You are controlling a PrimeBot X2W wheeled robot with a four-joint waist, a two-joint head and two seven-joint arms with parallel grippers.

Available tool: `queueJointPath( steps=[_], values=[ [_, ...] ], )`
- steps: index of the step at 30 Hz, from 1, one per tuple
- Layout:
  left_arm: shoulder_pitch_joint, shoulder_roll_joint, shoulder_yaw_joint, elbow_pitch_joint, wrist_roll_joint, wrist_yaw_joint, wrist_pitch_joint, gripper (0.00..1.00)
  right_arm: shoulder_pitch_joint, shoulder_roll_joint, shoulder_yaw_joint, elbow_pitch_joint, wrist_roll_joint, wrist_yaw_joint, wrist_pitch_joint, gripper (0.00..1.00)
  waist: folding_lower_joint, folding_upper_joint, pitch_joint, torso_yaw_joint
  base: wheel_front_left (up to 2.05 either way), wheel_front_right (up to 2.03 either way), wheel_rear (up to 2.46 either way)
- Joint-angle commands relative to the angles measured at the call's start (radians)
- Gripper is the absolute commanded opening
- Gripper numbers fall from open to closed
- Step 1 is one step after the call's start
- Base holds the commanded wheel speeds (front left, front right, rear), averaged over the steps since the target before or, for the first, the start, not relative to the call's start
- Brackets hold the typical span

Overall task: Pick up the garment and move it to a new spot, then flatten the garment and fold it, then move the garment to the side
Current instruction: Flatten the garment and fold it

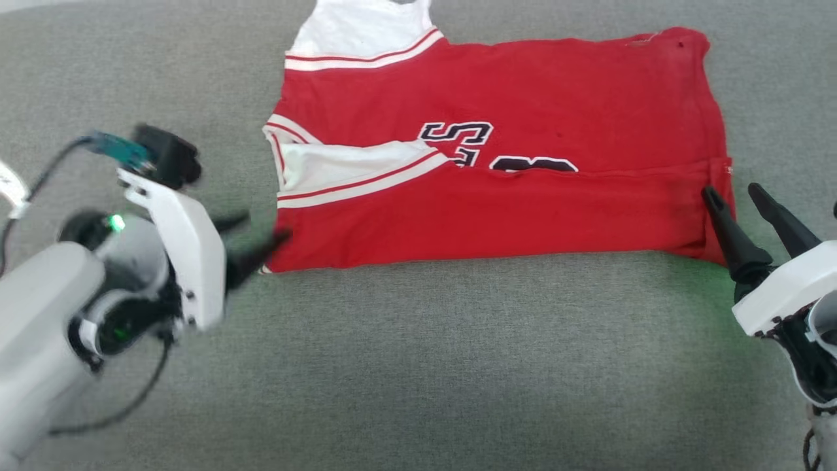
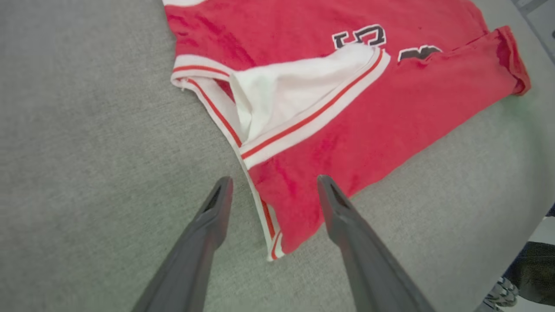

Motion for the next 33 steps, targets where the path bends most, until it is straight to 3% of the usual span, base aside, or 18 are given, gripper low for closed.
queueJointPath(
  steps=[1, 3, 6, 15, 16, 18, 19, 20, 21, 22, 27, 33],
  values=[
    [0.01, 0.003, -0.02, -0.023, -0.004, 0.011, 0.041, 1.0, 0.011, 0.008, -0.001, -0.008, -0.006, 0.0, 0.007, 1.0, 0.0, 0.0, 0.0, -0.007, 0.0, 0.0, 0.0],
    [0.008, 0.025, -0.031, -0.04, -0.013, 0.047, 0.094, 1.0, 0.012, 0.017, 0.001, -0.024, -0.014, 0.0, 0.008, 1.0, 0.0, 0.0, 0.004, -0.016, 0.0, 0.0, 0.0],
    [0.029, 0.005, -0.033, -0.036, -0.054, 0.058, 0.12, 1.0, 0.015, 0.028, 0.004, -0.043, -0.021, 0.0, 0.016, 1.0, 0.0, 0.0, 0.019, -0.032, 0.0, 0.0, 0.0],
    [0.047, -0.071, -0.035, 0.144, -0.115, -0.007, 0.115, 0.99, -0.003, 0.035, -0.005, -0.075, -0.032, 0.0, 0.026, 1.0, 0.0, 0.0, 0.059, -0.074, 0.0, 0.0, 0.0],
    [0.047, -0.078, -0.032, 0.154, -0.126, -0.012, 0.115, 0.96, -0.001, 0.034, -0.009, -0.078, -0.031, 0.0, 0.028, 1.0, 0.0, 0.0, 0.062, -0.075, 0.0, 0.0, 0.0],
    [0.039, -0.084, -0.032, 0.171, -0.121, -0.021, 0.119, 0.74, 0.003, 0.037, -0.016, -0.084, -0.031, 0.0, 0.029, 1.0, 0.0, 0.0, 0.067, -0.075, 0.0, 0.0, 0.0],
    [0.036, -0.086, -0.035, 0.18, -0.116, -0.024, 0.123, 0.51, 0.004, 0.039, -0.02, -0.086, -0.033, 0.0, 0.03, 1.0, 0.0, 0.0, 0.069, -0.075, 0.0, 0.0, 0.0],
    [0.033, -0.089, -0.042, 0.186, -0.113, -0.029, 0.135, 0.41, 0.006, 0.041, -0.023, -0.087, -0.036, 0.0, 0.029, 1.0, 0.0, 0.0, 0.071, -0.074, 0.0, 0.0, 0.0],
    [0.033, -0.094, -0.047, 0.19, -0.115, -0.035, 0.141, 0.11, 0.006, 0.043, -0.023, -0.088, -0.038, 0.0, 0.03, 1.0, 0.0, 0.0, 0.073, -0.074, 0.0, 0.0, 0.0],
    [0.035, -0.102, -0.044, 0.197, -0.127, -0.038, 0.146, 0.0, 0.006, 0.042, -0.019, -0.089, -0.041, 0.0, 0.035, 1.0, 0.0, 0.0, 0.074, -0.073, 0.0, 0.0, 0.0],
    [0.031, -0.126, -0.038, 0.216, -0.136, -0.052, 0.139, 0.0, -0.001, 0.006, 0.025, -0.101, -0.073, 0.0, 0.081, 1.0, 0.0, 0.0, 0.08, -0.076, 0.0, 0.0, 0.0],
    [0.022, -0.143, -0.044, 0.216, -0.122, -0.063, 0.13, 0.0, -0.028, -0.104, 0.124, -0.114, -0.094, 0.0, 0.238, 1.0, 0.0, 0.0, 0.087, -0.077, 0.0, 0.0, 0.0]
  ],
)
